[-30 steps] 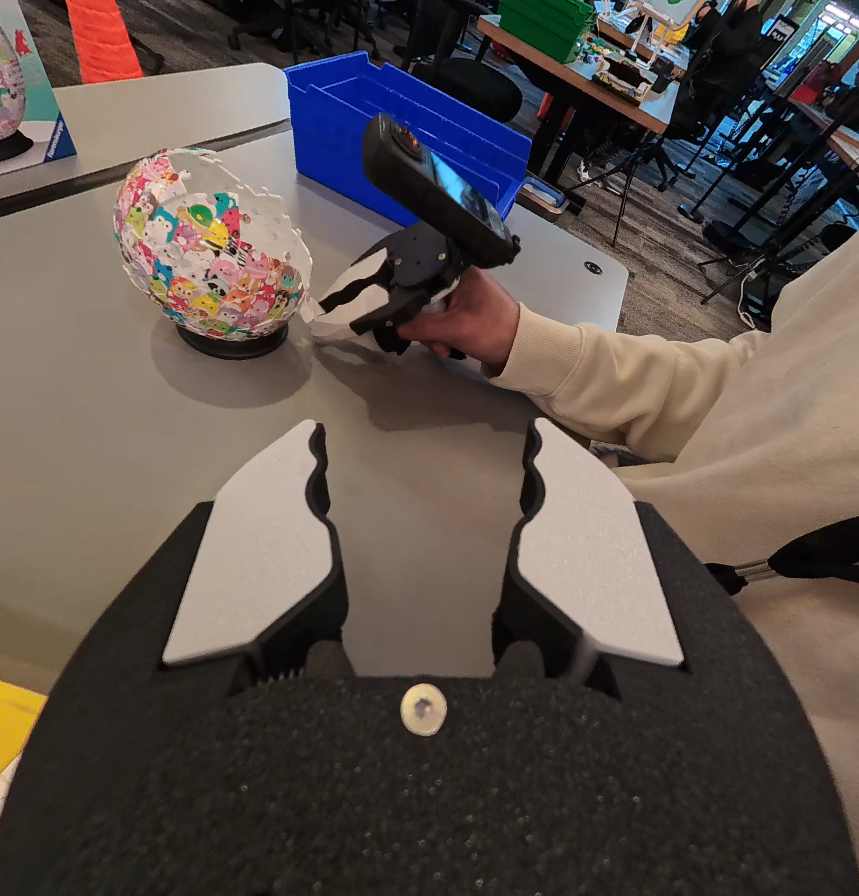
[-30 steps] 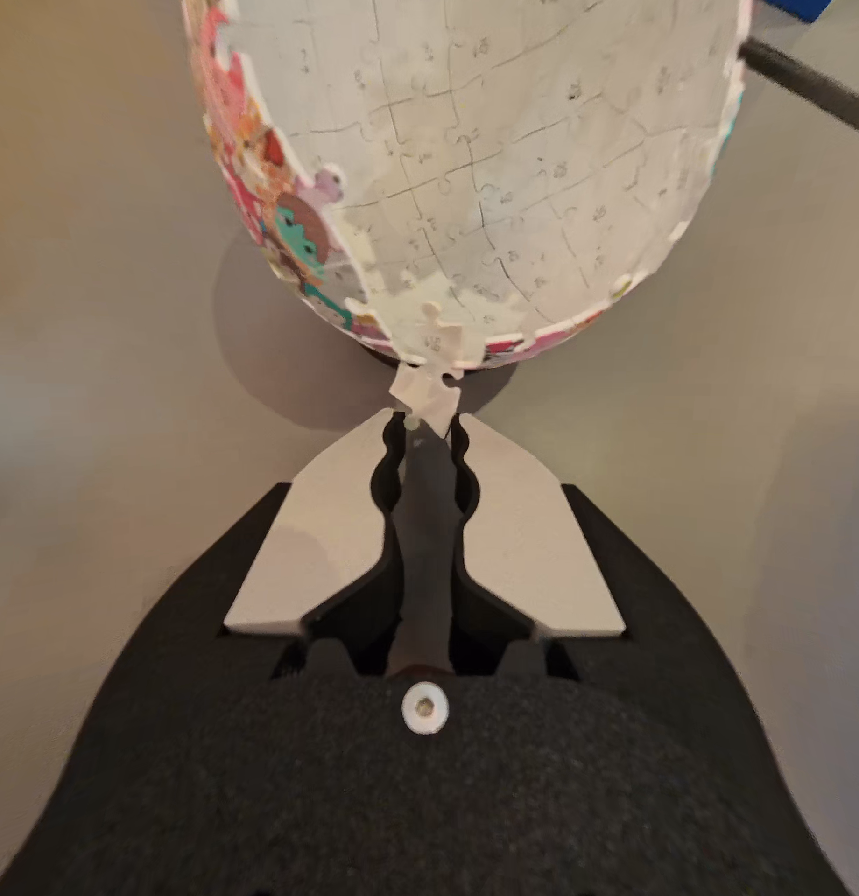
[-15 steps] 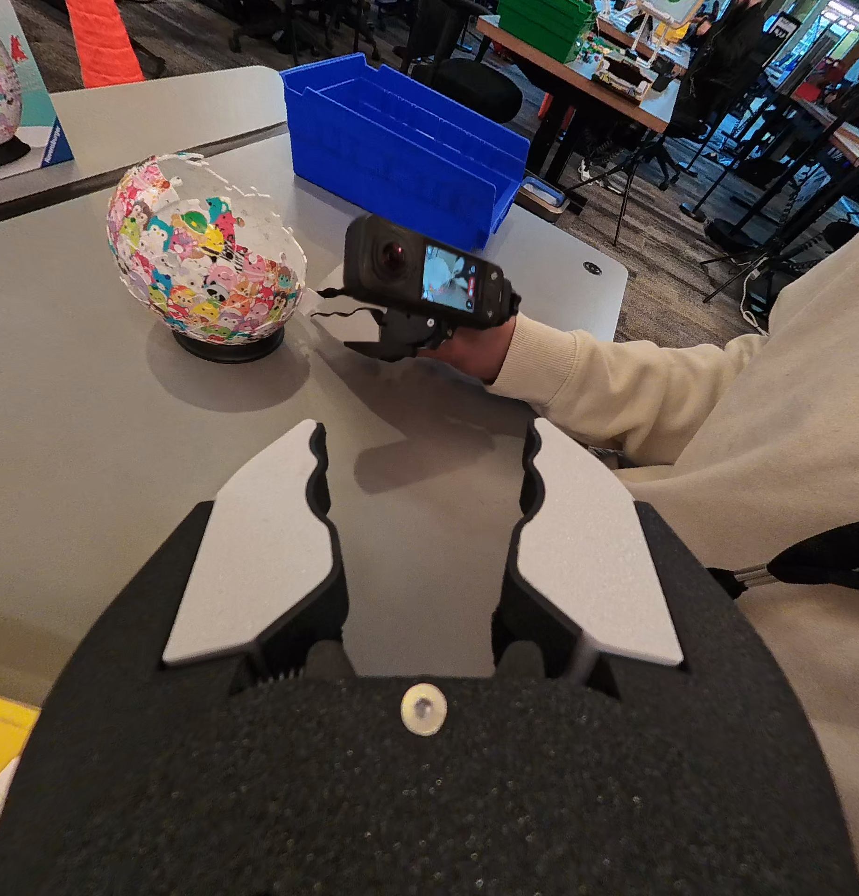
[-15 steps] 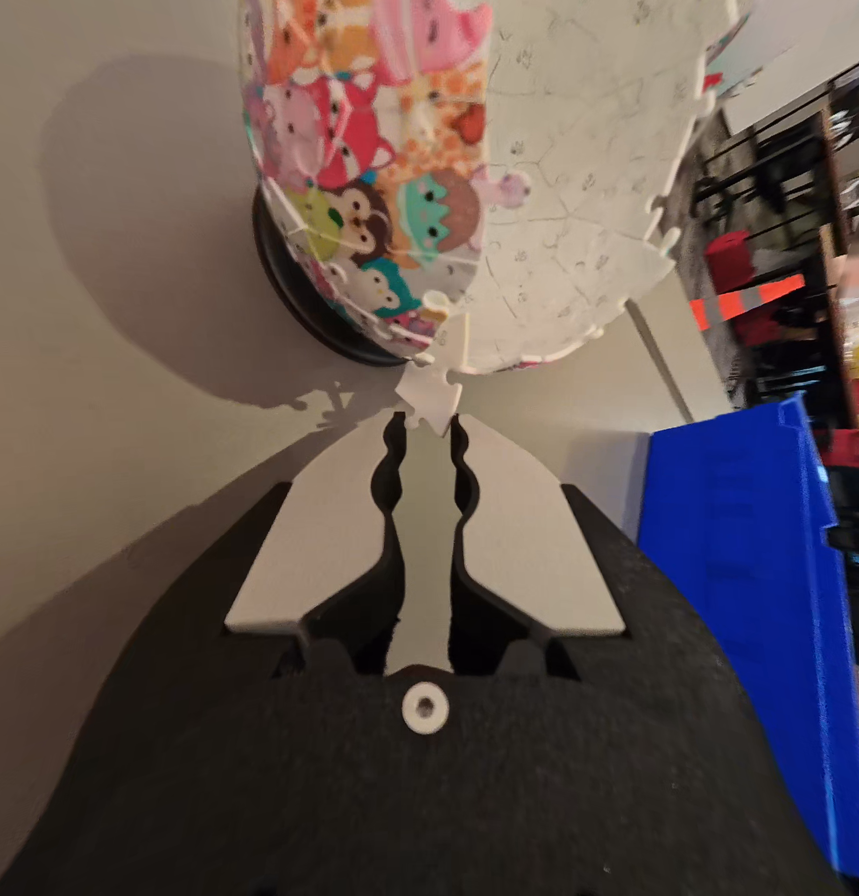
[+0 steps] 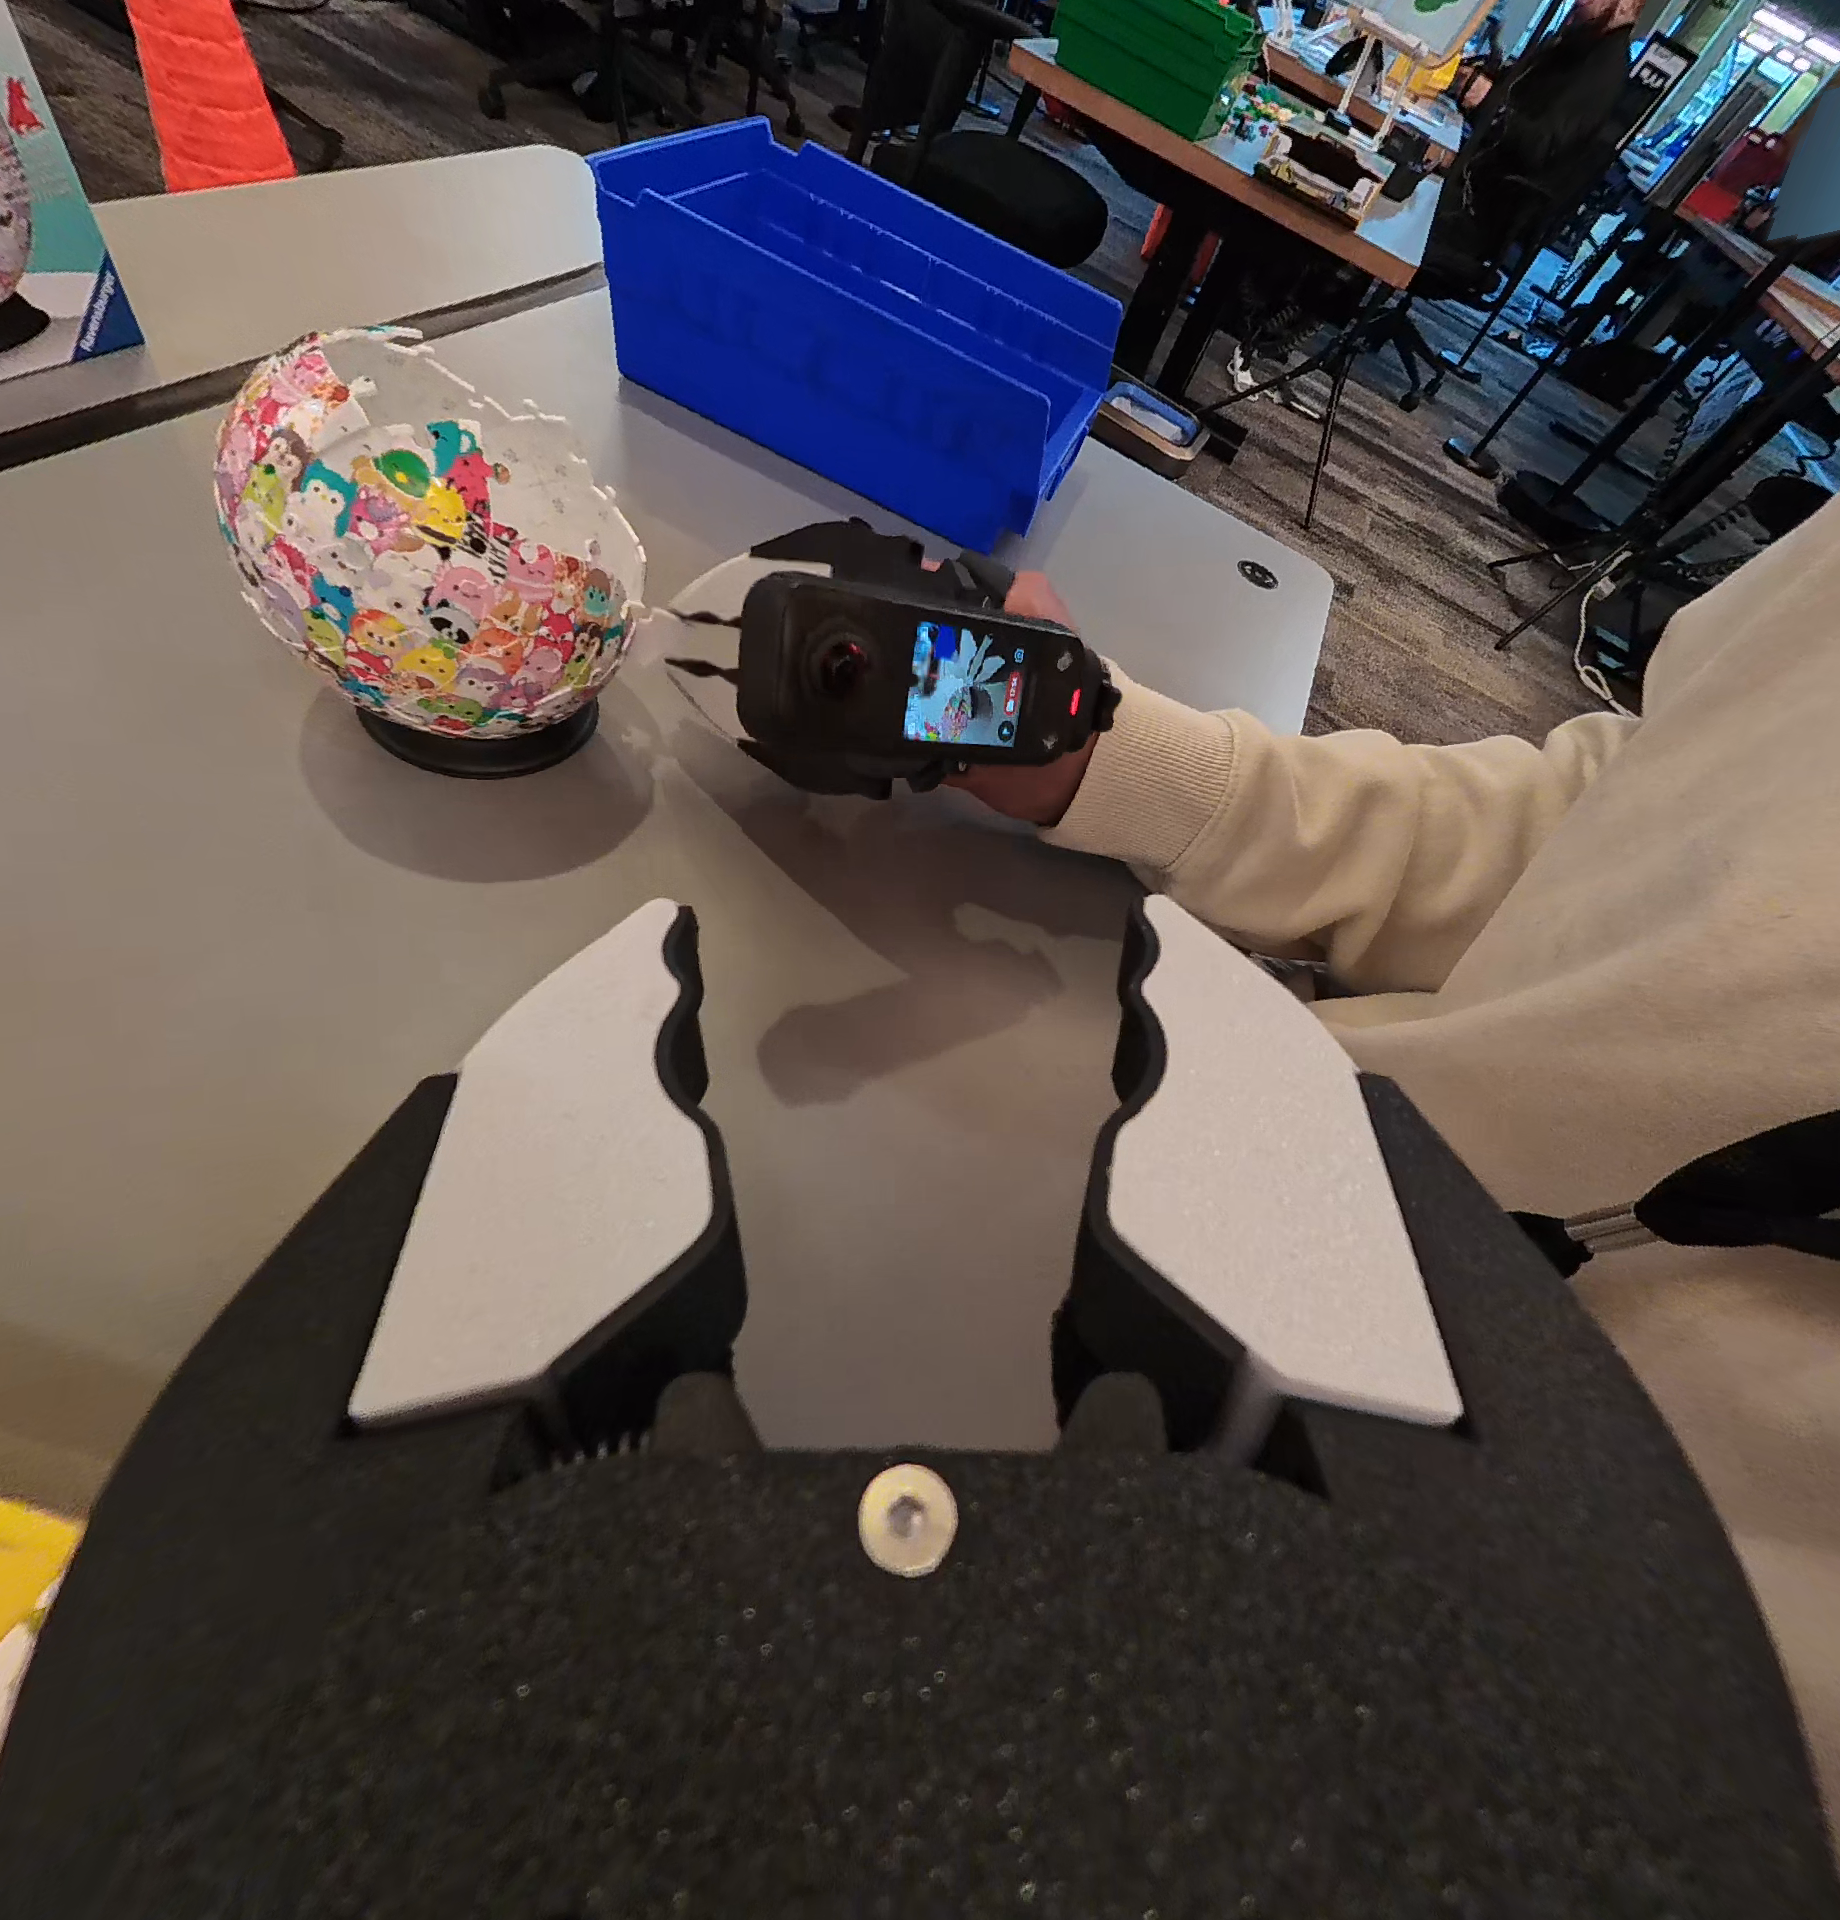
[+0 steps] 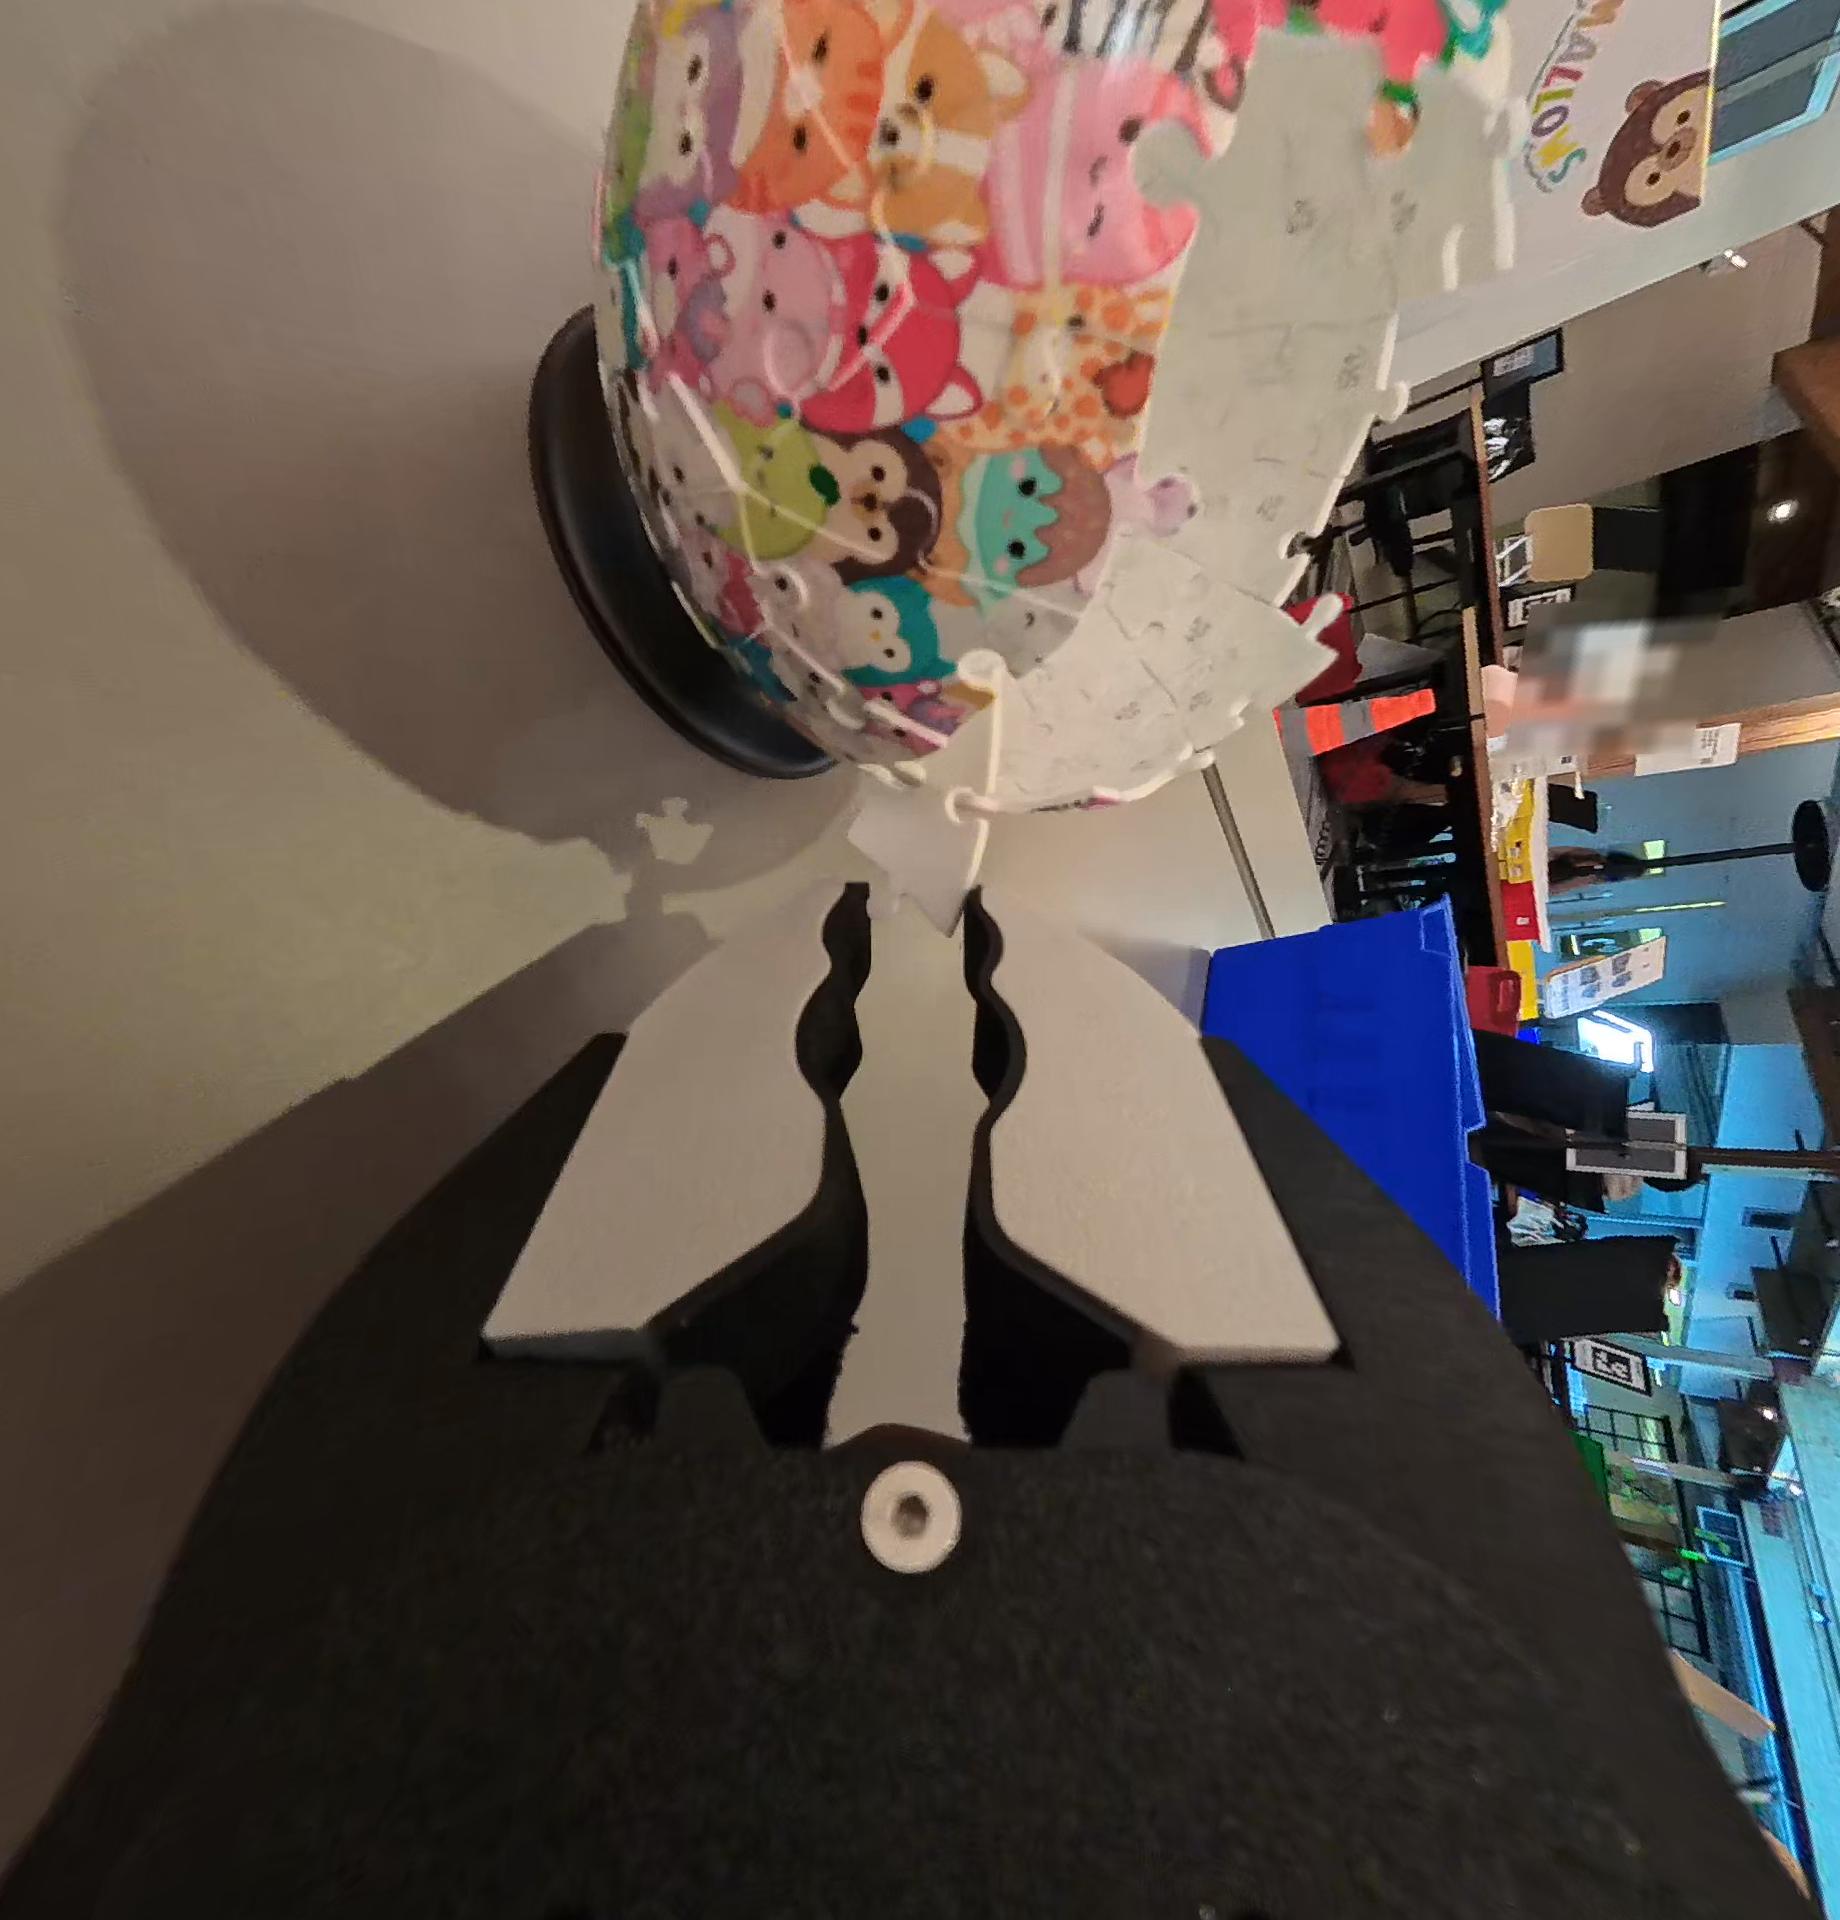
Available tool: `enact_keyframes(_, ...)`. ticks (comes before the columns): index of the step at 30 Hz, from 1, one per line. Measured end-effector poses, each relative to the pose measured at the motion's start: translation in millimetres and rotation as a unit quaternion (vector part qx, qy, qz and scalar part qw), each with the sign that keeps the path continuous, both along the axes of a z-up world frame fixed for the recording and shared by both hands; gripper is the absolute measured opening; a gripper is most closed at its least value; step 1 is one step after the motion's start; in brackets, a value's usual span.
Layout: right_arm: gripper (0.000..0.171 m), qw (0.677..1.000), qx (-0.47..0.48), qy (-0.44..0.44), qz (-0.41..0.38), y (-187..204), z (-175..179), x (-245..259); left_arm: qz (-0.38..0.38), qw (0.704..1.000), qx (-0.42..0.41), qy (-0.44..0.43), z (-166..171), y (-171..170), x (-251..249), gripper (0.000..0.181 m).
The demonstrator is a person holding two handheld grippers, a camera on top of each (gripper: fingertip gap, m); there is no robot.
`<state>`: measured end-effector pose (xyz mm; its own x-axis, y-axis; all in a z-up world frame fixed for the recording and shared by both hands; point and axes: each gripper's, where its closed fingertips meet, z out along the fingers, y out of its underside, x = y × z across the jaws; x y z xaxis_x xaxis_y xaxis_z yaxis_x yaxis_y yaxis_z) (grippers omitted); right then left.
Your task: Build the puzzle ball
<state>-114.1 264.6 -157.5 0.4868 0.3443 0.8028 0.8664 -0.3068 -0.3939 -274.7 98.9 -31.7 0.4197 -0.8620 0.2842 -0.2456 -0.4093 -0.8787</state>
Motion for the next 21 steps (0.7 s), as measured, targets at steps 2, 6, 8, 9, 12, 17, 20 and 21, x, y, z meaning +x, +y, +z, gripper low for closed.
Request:
enact_keyframes(2,0.017,1.000,0.004,0.000,0.001,-2,4,1,0.000,1.000,0.002,0.001,0,0,1,0.077)
enact_keyframes(6,0.017,1.000,0.009,0.022,0.011,-13,25,12,0.012,1.000,0.007,0.016,-1,9,-2,0.077)
enact_keyframes(8,0.017,0.998,-0.004,0.055,0.029,-19,37,20,0.029,0.999,0.004,0.033,-4,21,-6,0.078)
enact_keyframes(9,0.017,0.995,-0.045,0.081,0.041,-24,33,23,0.040,0.998,-0.004,0.045,-7,29,-7,0.080)
enact_keyframes(12,0.017,0.924,-0.306,0.197,0.121,-70,-12,5,0.065,0.995,-0.034,0.074,-22,53,-4,0.082)
enact_keyframes(17,0.017,0.831,-0.432,0.333,0.112,-95,-23,-15,0.076,0.986,-0.110,0.101,-60,86,27,0.093)
enact_keyframes(20,0.017,0.808,-0.454,0.355,0.121,-96,-27,-25,0.065,0.979,-0.150,0.125,-82,106,44,0.100)
enact_keyframes(21,0.017,0.808,-0.454,0.353,0.125,-95,-29,-26,0.062,0.976,-0.163,0.130,-86,114,48,0.101)
